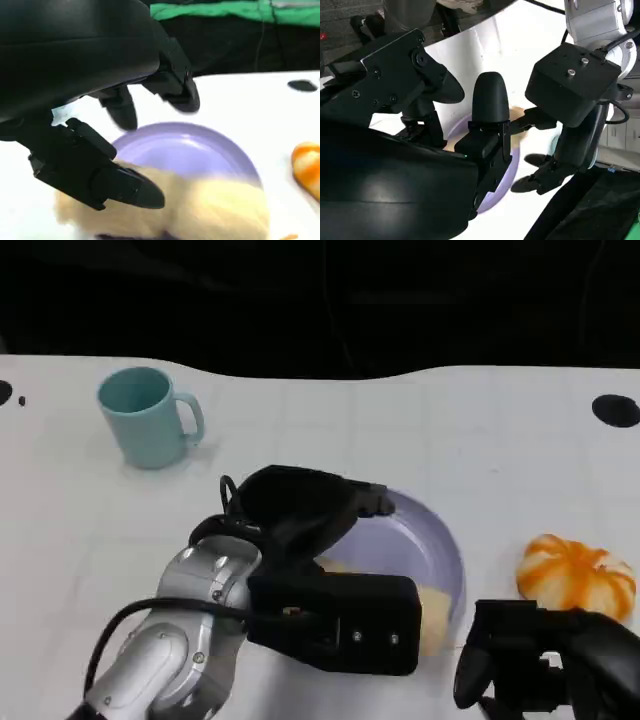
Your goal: Grasp the towel on the left side of the plate with the left hand and place it into the plate.
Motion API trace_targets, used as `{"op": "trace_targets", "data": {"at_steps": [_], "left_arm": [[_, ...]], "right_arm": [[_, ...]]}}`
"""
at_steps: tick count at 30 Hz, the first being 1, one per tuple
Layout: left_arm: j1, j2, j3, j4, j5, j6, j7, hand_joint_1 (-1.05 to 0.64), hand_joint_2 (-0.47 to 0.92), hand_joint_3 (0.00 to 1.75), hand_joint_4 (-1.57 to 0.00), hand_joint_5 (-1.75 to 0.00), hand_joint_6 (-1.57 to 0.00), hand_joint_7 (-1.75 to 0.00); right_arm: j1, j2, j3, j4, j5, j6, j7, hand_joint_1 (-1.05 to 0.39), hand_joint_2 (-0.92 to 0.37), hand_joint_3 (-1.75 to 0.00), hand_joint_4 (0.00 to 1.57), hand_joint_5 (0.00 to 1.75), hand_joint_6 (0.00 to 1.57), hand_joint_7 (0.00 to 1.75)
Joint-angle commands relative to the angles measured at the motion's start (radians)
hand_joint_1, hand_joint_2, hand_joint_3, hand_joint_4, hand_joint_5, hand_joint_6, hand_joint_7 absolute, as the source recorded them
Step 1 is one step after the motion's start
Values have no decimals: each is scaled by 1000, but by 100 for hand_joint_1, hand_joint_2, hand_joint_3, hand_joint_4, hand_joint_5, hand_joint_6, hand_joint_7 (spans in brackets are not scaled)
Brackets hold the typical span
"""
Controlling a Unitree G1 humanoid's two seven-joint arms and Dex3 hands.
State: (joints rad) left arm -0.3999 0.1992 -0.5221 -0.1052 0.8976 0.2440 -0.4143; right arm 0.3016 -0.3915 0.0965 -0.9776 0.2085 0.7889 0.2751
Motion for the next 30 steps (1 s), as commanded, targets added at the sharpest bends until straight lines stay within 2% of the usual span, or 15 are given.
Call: {"op": "trace_targets", "data": {"at_steps": [1, 4, 8, 13, 16, 22, 26, 27, 30], "left_arm": [[-6, 29, 14, -51, -7, 11, -56, -86, 92, 21, -1, -27, -2, 0], [4, 46, 44, -91, -44, 10, -91, -93, 92, 24, 0, -23, 0, 0], [21, 79, 98, -165, -112, 14, -138, -92, 92, 24, 0, -25, -2, -1], [73, 115, 196, -283, -209, 45, -175, -82, 92, 25, 0, -43, -7, -4], [120, 139, 253, -350, -275, 52, -188, -73, 92, 21, -6, -51, -14, -7], [264, 132, 388, -459, -461, 10, -138, -55, 92, 20, -34, -62, -33, -12], [345, 79, 481, -528, -624, 45, -114, -45, 92, 22, -48, -67, -46, -15], [364, 64, 502, -543, -663, 55, -105, -39, 92, 25, -59, -71, -59, -20], [430, 6, 576, -597, -807, 121, -80, -32, 92, 27, -76, -74, -82, -25]], "right_arm": [[-7, -9, -4, -17, 7, 15, -3, -8, -49, -118, 76, 172, 67, 145], [-7, -8, -3, -15, 7, 13, -3, -8, -49, -118, 76, 172, 67, 146], [-8, -12, -1, -13, 4, 6, 0, -8, -49, -118, 77, 172, 67, 146], [-14, -9, -4, -19, 10, 24, -3, -8, -49, -117, 76, 172, 67, 146], [-17, -11, -5, -19, 10, 23, -1, -8, -50, -116, 76, 172, 67, 146], [-19, -11, -5, -20, 11, 30, 0, -8, -50, -115, 77, 172, 67, 146], [-24, -7, -5, -23, 17, 42, -2, -8, -50, -116, 76, 172, 68, 146], [-24, -7, -5, -24, 17, 43, -2, -8, -49, -116, 76, 172, 68, 146], [-25, -11, -1, -22, 9, 35, -2, -8, -49, -116, 76, 171, 68, 146]]}}
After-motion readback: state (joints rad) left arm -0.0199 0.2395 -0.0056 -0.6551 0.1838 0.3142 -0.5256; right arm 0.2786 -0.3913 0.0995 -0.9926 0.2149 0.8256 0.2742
